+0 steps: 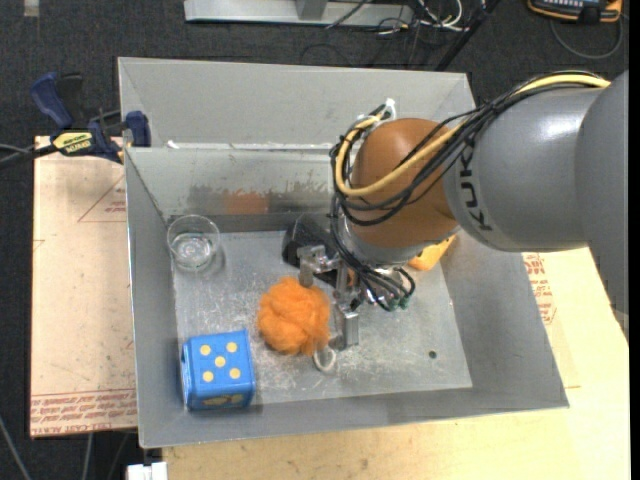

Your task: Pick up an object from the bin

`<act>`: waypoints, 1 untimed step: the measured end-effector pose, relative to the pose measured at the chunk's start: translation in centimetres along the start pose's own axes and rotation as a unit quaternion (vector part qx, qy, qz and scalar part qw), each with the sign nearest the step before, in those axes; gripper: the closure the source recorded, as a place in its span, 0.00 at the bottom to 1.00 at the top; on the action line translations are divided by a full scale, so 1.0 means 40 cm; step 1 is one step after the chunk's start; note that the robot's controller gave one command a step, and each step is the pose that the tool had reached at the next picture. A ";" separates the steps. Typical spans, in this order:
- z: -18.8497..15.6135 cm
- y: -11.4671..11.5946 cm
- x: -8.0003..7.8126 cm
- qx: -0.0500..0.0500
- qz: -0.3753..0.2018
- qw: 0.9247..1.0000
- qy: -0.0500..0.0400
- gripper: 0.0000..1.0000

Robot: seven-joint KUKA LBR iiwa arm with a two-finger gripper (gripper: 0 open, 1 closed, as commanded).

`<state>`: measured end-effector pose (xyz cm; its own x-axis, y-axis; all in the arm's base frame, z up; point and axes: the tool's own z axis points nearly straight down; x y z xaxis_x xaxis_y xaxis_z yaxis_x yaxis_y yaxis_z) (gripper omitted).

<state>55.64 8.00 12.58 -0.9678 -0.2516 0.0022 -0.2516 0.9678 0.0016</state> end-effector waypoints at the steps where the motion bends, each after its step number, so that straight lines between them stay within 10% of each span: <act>1: 0.053 0.053 -0.018 0.001 -0.067 0.998 -0.006 0.00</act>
Offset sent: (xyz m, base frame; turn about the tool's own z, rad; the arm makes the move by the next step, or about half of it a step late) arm 0.0170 -0.0232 -0.0440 -0.2577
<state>55.81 10.23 10.44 -0.9256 -0.3783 -0.0092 -0.3784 0.9257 -0.0004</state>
